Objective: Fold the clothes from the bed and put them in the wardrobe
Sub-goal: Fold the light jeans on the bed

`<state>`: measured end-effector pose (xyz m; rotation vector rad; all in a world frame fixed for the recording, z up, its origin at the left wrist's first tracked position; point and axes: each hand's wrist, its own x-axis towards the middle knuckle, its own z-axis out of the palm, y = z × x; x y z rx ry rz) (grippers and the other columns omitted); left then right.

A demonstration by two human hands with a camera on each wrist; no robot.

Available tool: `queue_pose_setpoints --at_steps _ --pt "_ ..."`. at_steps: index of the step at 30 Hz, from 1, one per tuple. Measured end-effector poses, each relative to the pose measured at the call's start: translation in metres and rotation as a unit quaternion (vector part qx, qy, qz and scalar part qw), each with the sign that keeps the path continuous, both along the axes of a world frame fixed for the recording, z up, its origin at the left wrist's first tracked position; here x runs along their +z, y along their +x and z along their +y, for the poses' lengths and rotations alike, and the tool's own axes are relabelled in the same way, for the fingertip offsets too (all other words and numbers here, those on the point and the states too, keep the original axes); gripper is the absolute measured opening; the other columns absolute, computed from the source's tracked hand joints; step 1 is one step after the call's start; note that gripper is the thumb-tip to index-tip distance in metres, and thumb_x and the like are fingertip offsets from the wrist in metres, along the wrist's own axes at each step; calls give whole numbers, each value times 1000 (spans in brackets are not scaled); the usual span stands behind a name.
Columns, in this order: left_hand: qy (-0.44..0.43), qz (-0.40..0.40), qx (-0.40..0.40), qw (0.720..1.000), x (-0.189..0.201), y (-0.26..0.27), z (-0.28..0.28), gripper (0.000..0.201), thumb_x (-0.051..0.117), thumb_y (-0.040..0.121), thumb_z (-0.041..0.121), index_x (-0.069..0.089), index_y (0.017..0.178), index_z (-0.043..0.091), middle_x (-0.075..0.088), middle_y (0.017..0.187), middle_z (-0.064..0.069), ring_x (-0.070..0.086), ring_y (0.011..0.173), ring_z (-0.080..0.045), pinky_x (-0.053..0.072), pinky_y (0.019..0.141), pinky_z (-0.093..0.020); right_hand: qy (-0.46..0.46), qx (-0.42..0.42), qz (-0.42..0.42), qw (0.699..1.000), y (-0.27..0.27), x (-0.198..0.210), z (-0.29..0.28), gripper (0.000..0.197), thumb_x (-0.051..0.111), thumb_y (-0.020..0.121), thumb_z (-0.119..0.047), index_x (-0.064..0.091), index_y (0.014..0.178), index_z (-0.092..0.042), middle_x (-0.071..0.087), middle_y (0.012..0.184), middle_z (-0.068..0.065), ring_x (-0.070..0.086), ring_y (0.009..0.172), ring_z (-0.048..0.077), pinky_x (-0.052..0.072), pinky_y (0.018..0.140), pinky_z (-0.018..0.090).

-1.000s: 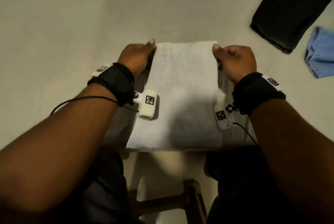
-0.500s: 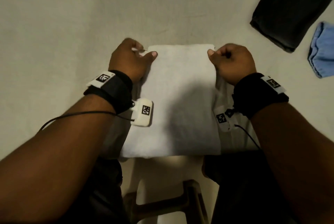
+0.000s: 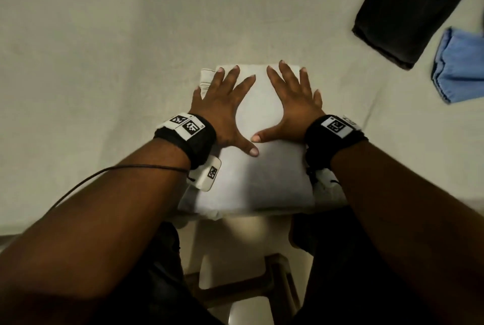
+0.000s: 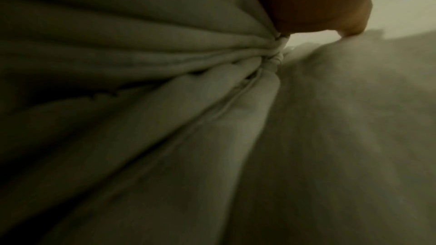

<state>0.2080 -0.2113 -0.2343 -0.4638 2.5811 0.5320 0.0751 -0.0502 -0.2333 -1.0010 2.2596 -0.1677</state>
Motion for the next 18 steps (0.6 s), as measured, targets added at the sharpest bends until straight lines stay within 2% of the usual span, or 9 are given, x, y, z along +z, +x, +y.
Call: queue_pose_setpoints --at_steps 2,4,6,8,12,14,18 --pt "-1 -4 2 1000 3 1 1 161 68 31 97 -17 155 43 -23 167 5 -25 153 -26 4 119 -69 6 9 23 1000 4 4 1 146 72 50 -89 -20 154 -44 -31 162 -15 -31 150 30 1 117 71" --pt "-24 -3 12 1000 17 5 8 158 70 36 95 -16 157 39 -21 168 2 -22 154 -29 6 119 -68 26 34 79 996 14 15 5 140 62 59 -93 -27 152 -40 -39 160 -6 -34 147 34 -3 116 72" --pt "-61 25 6 998 33 18 27 153 76 47 87 -10 160 29 -15 169 -4 -14 155 -33 11 120 -65 27 93 130 987 35 26 12 128 52 71 -90 -30 152 -35 -42 159 -1 -37 146 35 -8 114 71" --pt "-65 33 -28 997 36 40 52 152 78 53 82 -10 161 20 -14 169 -5 -12 155 -33 14 122 -62 46 140 122 982 58 26 25 121 46 76 -88 -30 153 -33 -41 159 -2 -37 146 32 -10 114 71" --pt "-8 -7 -17 1000 10 80 64 147 64 54 94 -24 156 35 -34 163 7 -31 150 -25 4 119 -69 56 110 109 986 81 8 39 115 35 73 -94 -29 152 -39 -40 159 -10 -38 146 25 -5 117 70" --pt "-9 11 -3 1000 8 88 60 142 60 55 95 -19 157 36 -30 164 7 -28 152 -26 5 120 -66 69 110 116 985 81 10 35 113 33 75 -94 -28 152 -39 -38 160 -10 -36 147 25 -7 117 69" --pt "-51 78 0 996 16 122 90 116 49 77 86 -11 160 31 -18 168 0 -18 154 -31 12 120 -65 34 86 151 984 120 24 56 102 37 86 -79 -24 156 -35 -32 163 -8 -27 151 27 -8 117 68"
